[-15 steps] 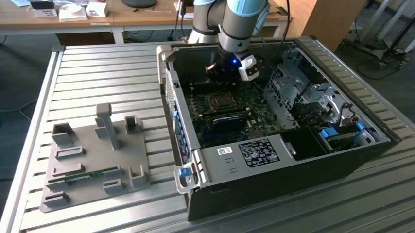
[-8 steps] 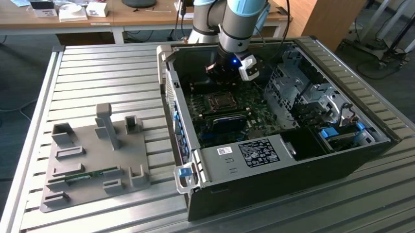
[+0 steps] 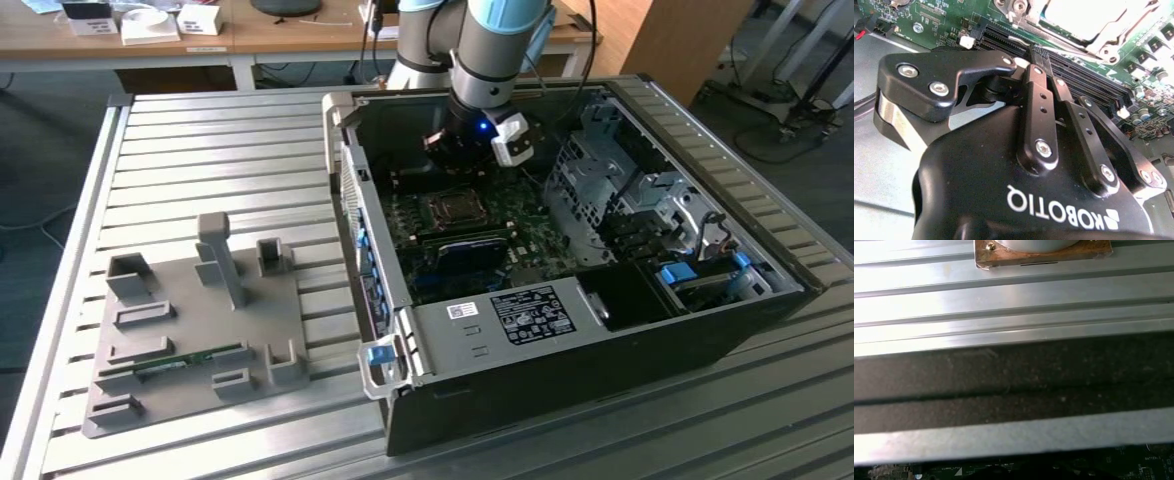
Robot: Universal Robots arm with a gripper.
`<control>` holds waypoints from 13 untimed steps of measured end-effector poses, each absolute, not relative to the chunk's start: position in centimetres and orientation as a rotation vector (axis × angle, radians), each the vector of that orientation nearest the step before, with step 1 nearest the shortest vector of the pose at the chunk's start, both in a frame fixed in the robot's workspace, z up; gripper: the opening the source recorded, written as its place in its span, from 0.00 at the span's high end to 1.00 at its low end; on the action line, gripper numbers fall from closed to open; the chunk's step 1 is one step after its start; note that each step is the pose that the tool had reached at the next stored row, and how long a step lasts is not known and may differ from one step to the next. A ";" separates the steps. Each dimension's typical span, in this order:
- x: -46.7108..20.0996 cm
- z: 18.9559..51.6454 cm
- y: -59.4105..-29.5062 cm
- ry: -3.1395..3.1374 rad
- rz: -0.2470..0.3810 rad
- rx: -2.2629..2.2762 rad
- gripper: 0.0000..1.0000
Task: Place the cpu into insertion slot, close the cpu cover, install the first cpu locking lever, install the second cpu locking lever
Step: 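Install the first cpu locking lever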
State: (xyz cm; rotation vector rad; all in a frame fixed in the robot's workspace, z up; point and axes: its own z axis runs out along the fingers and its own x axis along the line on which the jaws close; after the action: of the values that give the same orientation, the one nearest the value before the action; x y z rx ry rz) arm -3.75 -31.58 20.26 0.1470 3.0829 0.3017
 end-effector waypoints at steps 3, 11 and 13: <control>-3.7 20.2 -31.6 3.083 0.296 0.147 0.89; -3.7 19.9 -31.6 3.085 0.276 0.146 0.89; -3.7 19.8 -31.6 3.085 0.273 0.146 0.89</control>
State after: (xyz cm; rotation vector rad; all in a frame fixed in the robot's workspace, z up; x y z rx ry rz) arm -3.72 -31.58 19.80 0.1463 3.0849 0.2727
